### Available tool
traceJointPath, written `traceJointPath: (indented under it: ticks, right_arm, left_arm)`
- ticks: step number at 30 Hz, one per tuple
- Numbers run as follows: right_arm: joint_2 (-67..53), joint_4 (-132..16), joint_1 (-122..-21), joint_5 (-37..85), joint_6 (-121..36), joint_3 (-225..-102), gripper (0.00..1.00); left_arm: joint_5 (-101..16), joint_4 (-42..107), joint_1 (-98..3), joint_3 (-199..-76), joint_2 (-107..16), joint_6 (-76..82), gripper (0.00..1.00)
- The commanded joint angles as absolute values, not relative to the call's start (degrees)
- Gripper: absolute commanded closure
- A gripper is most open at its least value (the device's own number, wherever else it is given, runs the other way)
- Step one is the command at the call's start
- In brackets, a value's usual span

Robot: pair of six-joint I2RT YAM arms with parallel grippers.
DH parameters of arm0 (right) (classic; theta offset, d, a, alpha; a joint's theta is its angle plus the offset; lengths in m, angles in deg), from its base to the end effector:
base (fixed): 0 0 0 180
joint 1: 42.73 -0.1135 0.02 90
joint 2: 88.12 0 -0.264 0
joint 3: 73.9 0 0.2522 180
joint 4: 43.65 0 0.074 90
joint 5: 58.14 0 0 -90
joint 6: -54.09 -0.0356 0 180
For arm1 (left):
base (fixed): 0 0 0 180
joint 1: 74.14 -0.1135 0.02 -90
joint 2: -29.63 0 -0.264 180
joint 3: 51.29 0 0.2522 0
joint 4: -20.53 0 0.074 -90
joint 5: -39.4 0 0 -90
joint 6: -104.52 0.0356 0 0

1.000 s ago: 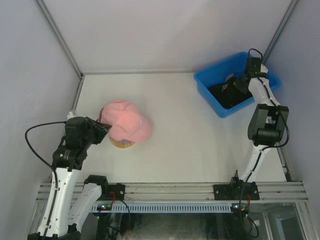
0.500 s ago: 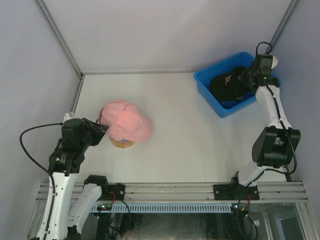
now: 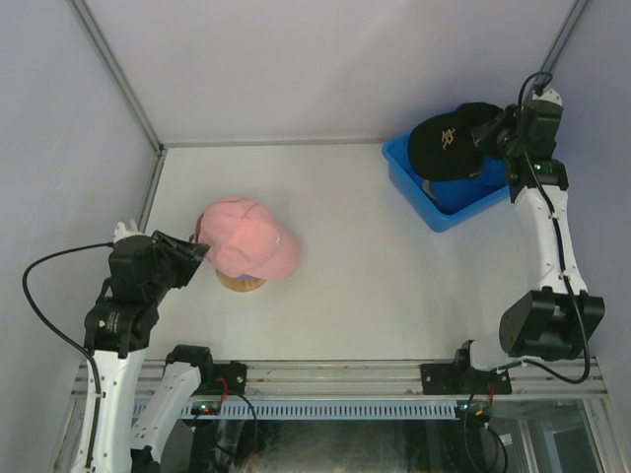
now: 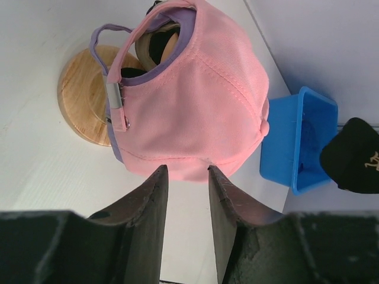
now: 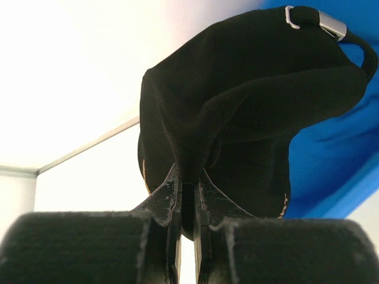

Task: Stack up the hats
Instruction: Pick up the hat from the bin.

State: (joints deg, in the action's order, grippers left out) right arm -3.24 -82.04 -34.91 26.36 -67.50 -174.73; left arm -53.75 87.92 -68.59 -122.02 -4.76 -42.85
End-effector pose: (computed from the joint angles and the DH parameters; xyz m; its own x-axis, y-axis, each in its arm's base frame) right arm 0.3374 -0.0429 0.4040 -0.2972 0.5671 -0.7682 0.2387 0.8231 0.5153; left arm 0.0989 -0.0076 0.3556 -0.3187 -0.8139 -0.4858 -0.4055 0.5803 -0.7062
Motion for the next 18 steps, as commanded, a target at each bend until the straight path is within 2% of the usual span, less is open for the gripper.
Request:
traceJointPath:
  ticks: [1, 8, 14, 18]
  right_arm:
    - [-10.0, -69.6, -36.7, 12.7, -62.4, -173.7, 1.0]
    - [-10.7, -62.8, -45.1, -7.1, -60.7, -175.7, 1.0]
    - [-8.5, -64.6, -57.9, -22.4, -57.1, -181.5, 1.0]
    - [-8.4, -64.2, -64.2, -27.4, -57.7, -183.1, 1.0]
  left_arm:
    - [-54.2, 87.7, -68.8, -127.0, -4.9, -40.8, 0.61]
    - [-49.6, 84.4, -68.9, -127.4, -5.3, -42.3, 0.58]
    - [-42.3, 75.5, -70.9, -124.2, -3.3, -46.2, 0.53]
    - [-34.6, 66.7, -72.3, -122.6, -3.2, -49.5, 0.51]
